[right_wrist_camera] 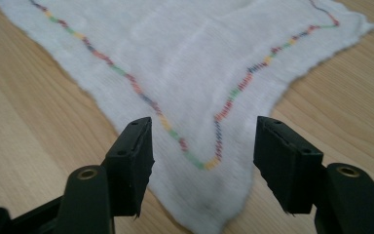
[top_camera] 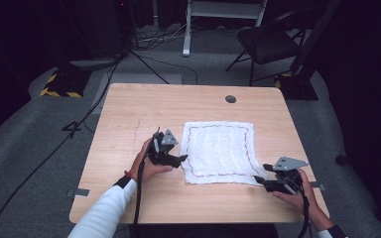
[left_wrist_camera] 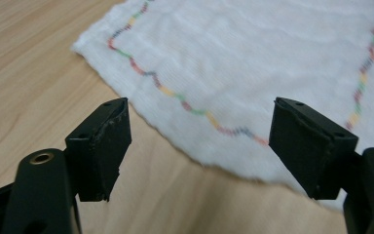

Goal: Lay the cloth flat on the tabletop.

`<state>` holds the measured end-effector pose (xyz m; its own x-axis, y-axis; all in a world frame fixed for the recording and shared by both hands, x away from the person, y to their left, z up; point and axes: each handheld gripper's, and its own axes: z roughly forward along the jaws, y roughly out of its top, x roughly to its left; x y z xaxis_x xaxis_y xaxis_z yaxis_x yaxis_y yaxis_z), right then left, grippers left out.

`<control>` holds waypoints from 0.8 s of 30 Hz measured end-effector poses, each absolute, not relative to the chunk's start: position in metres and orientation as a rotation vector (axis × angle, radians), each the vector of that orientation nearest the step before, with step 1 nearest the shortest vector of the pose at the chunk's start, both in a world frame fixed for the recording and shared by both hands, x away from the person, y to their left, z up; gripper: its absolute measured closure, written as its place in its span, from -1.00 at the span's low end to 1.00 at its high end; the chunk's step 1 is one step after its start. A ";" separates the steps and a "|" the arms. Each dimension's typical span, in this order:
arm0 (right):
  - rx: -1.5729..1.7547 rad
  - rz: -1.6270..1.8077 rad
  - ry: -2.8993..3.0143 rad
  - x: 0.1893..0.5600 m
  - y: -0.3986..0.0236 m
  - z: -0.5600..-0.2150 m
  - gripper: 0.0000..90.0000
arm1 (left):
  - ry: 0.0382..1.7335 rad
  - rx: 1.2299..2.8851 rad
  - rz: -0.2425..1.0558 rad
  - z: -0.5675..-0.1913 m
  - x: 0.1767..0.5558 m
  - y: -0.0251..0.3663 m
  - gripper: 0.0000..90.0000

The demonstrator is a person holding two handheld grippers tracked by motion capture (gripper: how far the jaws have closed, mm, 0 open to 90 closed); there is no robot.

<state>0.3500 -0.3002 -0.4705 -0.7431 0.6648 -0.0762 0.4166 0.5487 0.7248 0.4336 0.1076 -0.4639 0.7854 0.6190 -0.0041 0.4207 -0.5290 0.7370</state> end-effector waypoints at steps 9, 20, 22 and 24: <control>0.639 1.064 2.558 0.347 -0.236 -0.472 -0.07 | 0.885 2.217 0.413 -0.473 0.496 0.076 -0.53; 0.456 1.125 2.642 0.356 -0.168 -0.477 -0.02 | 1.076 2.177 0.447 -0.492 0.549 0.067 -0.51; 0.440 1.129 2.649 0.357 -0.161 -0.478 -0.02 | 1.105 2.171 0.453 -0.493 0.554 0.069 -0.51; 0.422 1.131 2.654 0.358 -0.154 -0.479 -0.02 | 1.134 2.165 0.439 -0.496 0.558 0.071 -0.51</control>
